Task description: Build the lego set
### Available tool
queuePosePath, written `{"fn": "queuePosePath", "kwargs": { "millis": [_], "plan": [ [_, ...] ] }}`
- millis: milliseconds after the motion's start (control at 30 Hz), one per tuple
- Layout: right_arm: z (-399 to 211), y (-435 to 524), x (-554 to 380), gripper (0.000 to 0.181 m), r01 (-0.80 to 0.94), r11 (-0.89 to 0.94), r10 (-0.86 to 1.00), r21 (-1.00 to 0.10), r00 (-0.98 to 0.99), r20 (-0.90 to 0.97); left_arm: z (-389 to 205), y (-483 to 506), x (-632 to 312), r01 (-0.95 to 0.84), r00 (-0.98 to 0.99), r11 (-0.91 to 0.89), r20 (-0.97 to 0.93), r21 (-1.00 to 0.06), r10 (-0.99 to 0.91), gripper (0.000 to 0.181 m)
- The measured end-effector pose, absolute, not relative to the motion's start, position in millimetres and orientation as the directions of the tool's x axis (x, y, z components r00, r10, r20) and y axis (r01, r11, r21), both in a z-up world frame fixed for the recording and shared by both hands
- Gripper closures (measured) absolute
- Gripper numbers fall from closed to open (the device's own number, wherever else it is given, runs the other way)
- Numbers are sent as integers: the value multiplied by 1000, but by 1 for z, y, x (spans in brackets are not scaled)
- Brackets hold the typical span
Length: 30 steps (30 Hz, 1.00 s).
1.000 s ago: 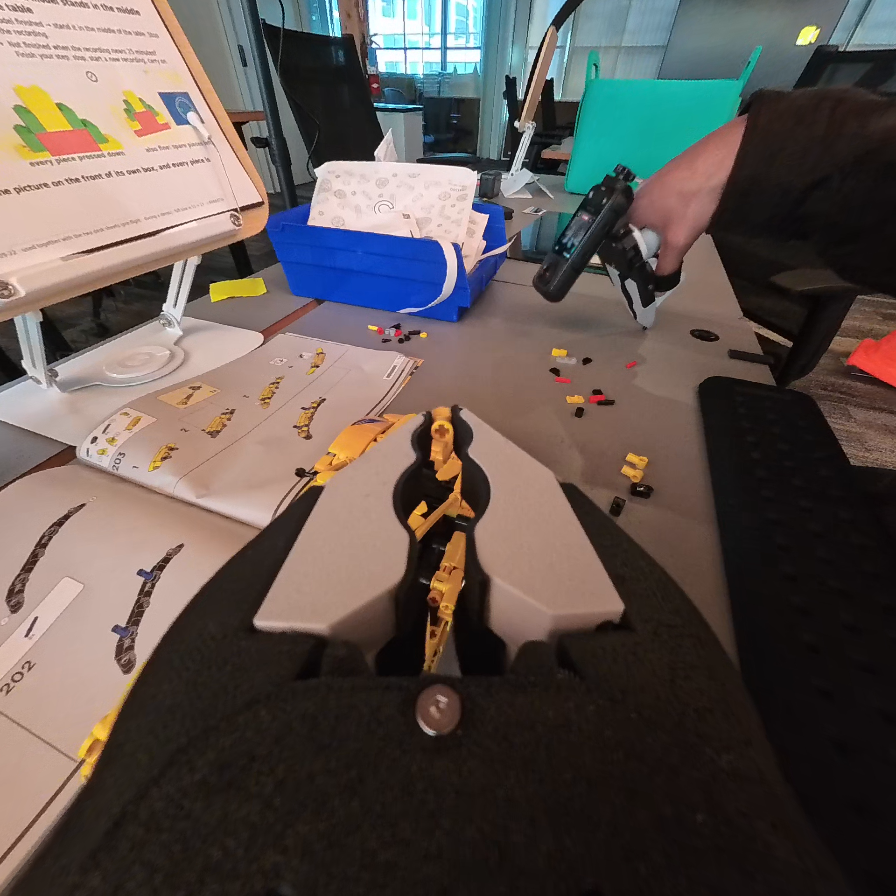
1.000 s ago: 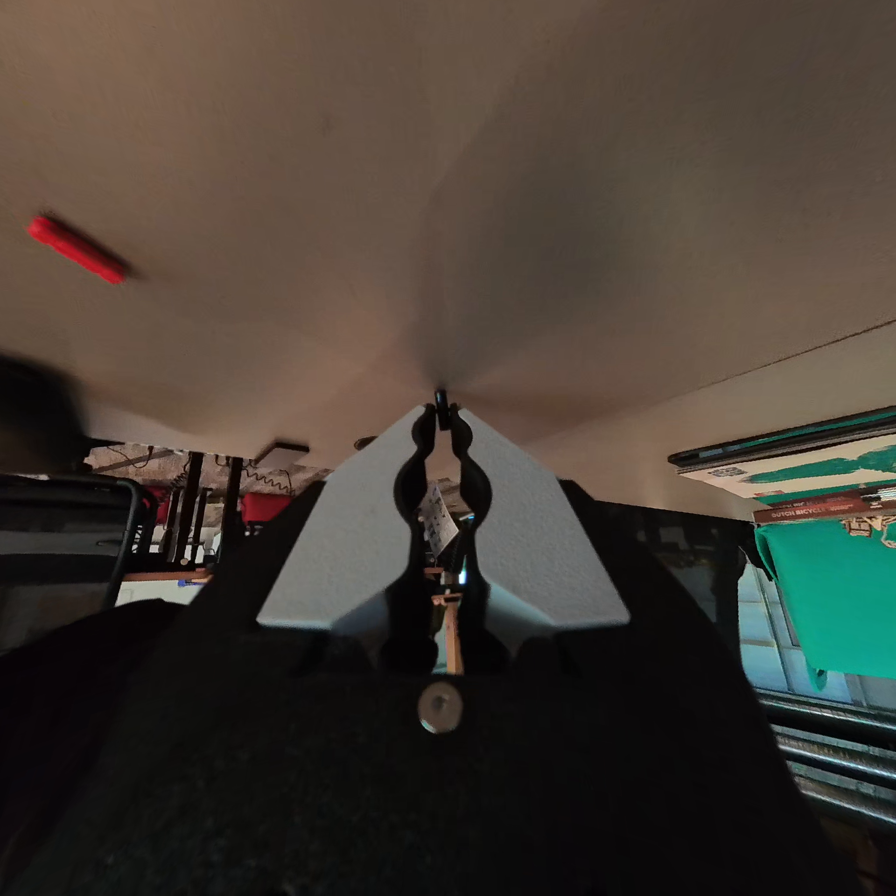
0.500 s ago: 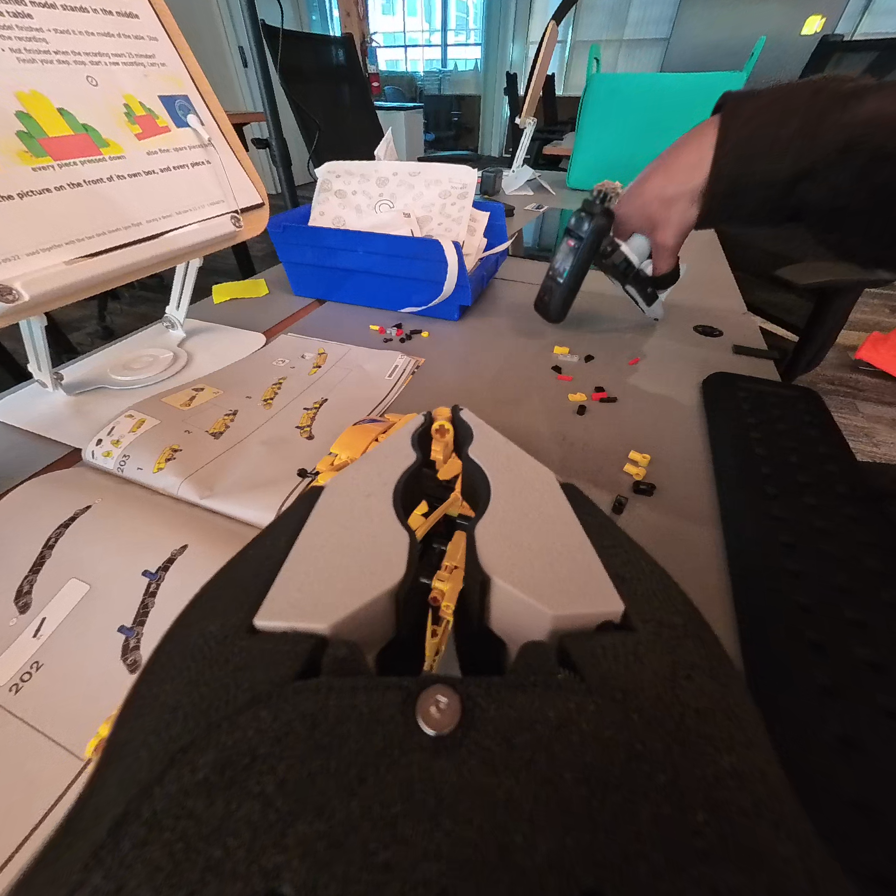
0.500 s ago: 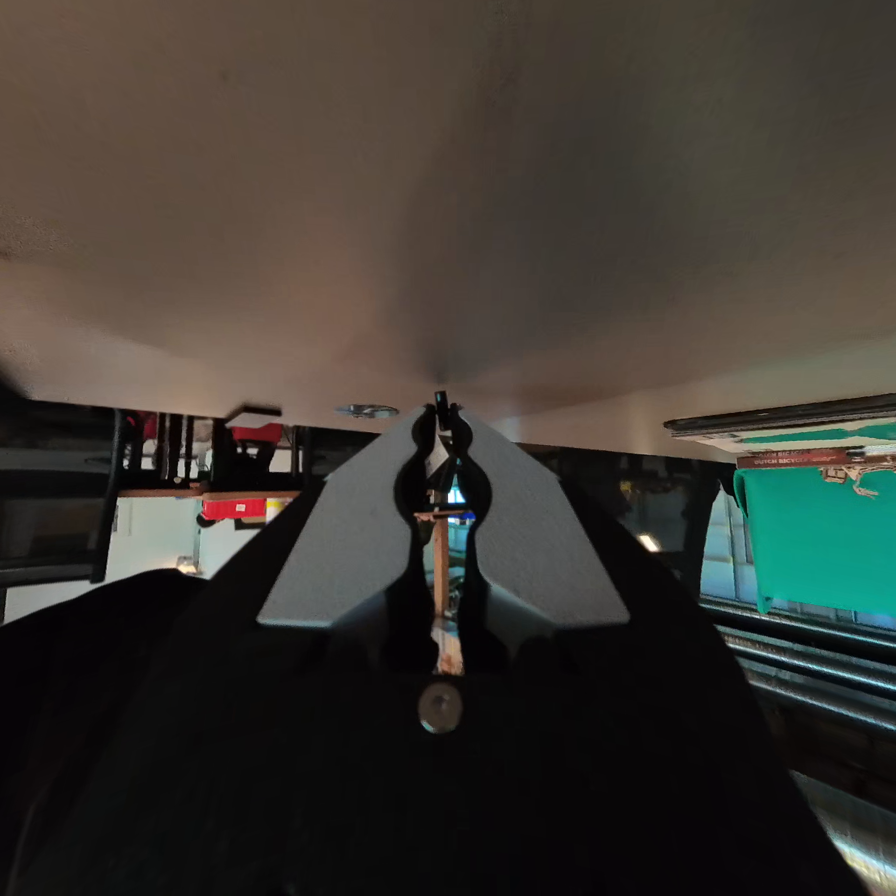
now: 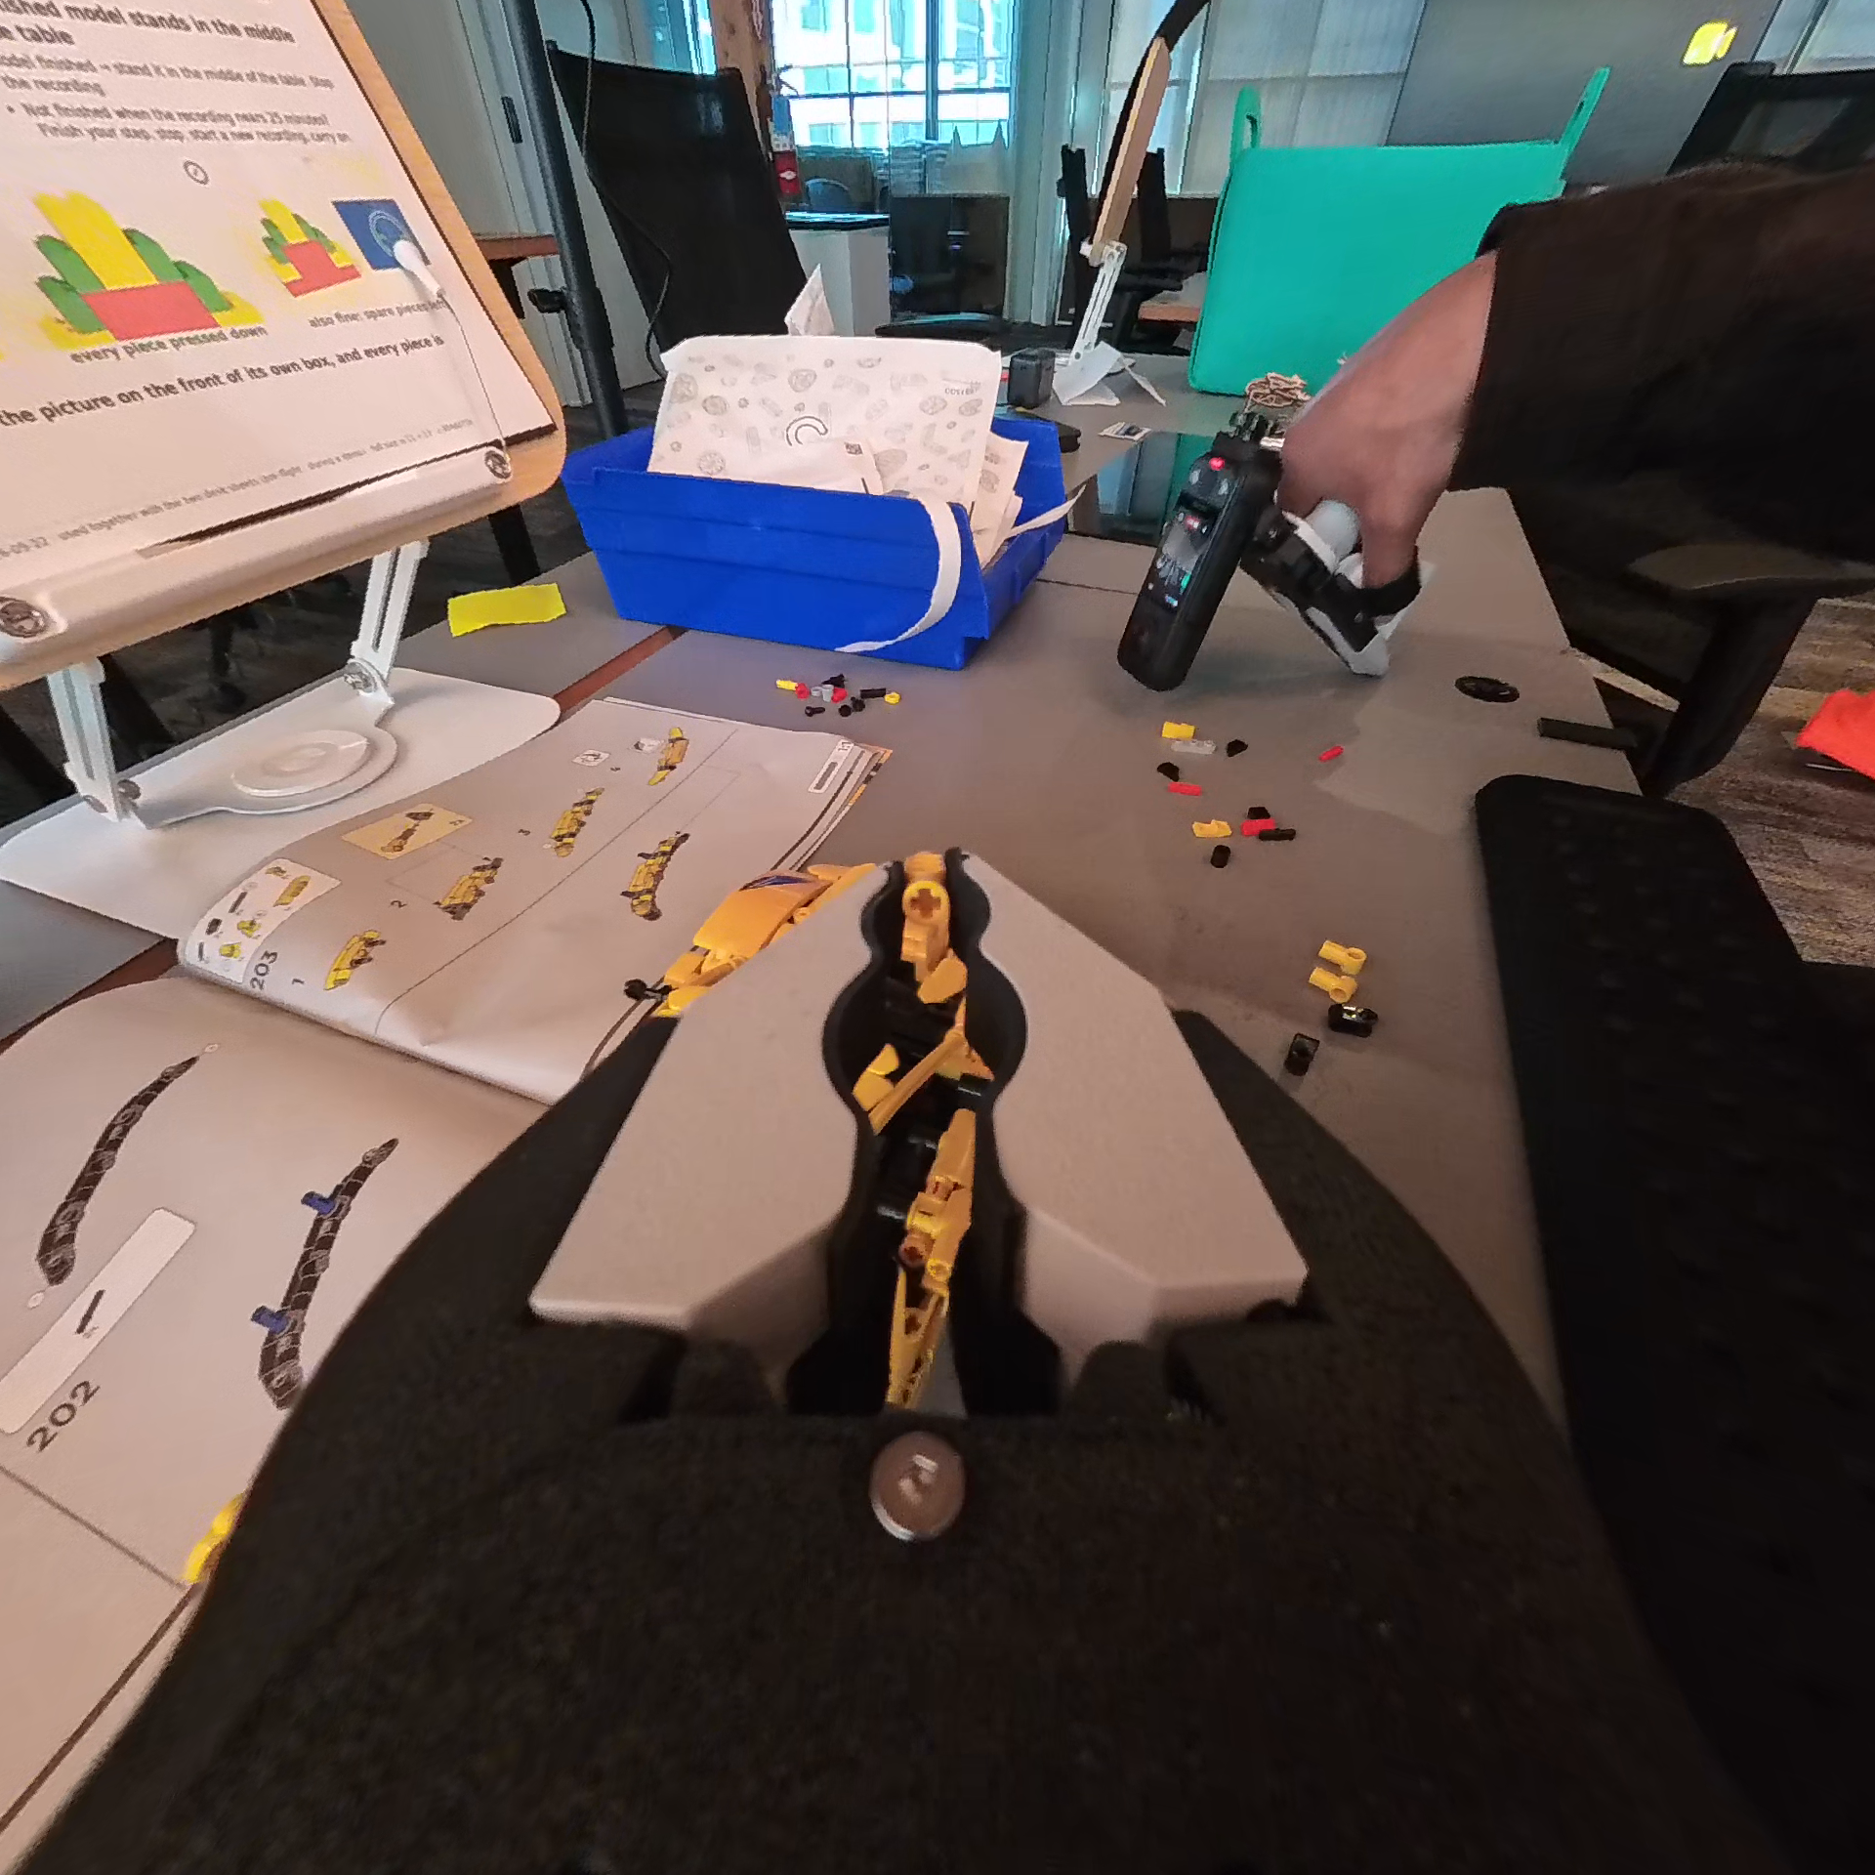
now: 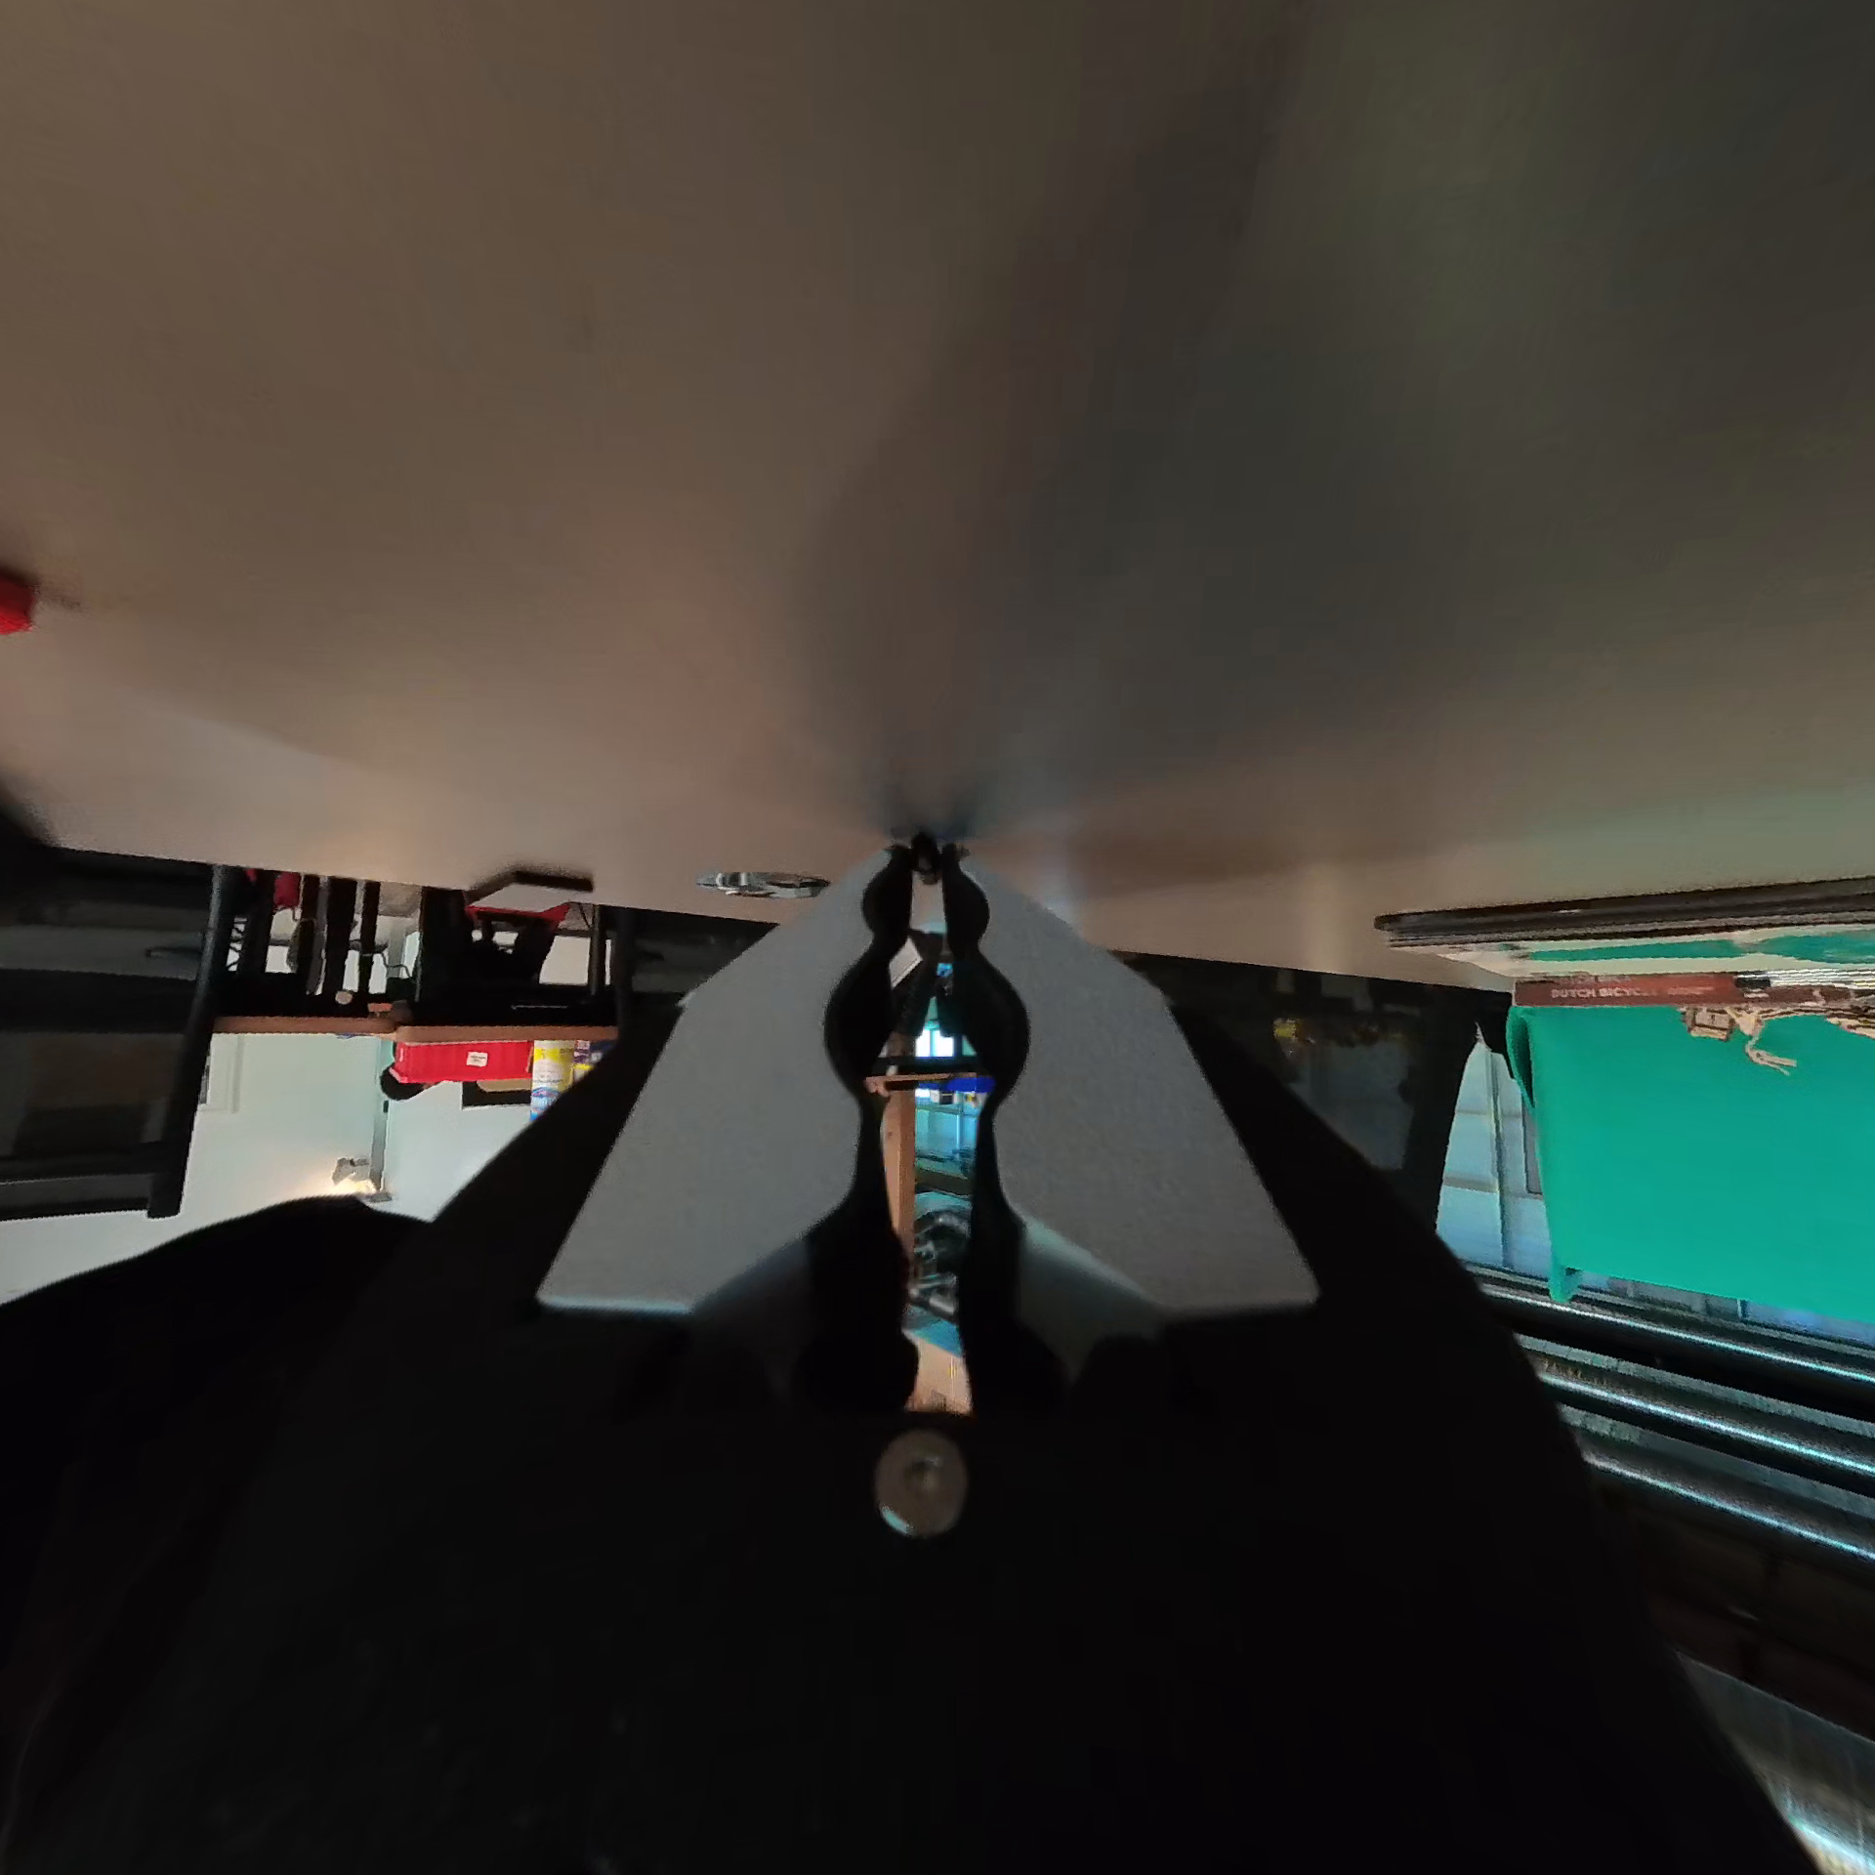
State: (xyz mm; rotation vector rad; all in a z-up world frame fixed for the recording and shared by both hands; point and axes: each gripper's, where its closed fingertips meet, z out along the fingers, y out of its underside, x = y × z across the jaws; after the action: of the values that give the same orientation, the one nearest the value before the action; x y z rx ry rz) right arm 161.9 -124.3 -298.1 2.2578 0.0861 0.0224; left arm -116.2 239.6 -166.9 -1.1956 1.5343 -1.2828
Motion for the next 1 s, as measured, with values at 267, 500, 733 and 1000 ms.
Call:
{"fn": "queuePosePath", "kwargs": {
  "millis": [267,500,733,1000],
  "plan": [
    [-274,-4,108,176,292,-953,299,-76,949,-104,-164,234,-116,-158,-262,23,19,-987,-965,174],
    [-188,127,-56,176,207,-340,517,-917,856,2,-168,195,-109,-154,-345,-8,62,-988,-936,174],
    [-181,171,-116,176,106,-148,508,-983,861,17,-161,184,-110,-97,-332,55,-20,-994,-943,174],
    [-178,179,-116,176,75,-123,473,-990,881,8,-155,173,-115,-74,-383,58,-25,-996,-923,174]
  ]
}}
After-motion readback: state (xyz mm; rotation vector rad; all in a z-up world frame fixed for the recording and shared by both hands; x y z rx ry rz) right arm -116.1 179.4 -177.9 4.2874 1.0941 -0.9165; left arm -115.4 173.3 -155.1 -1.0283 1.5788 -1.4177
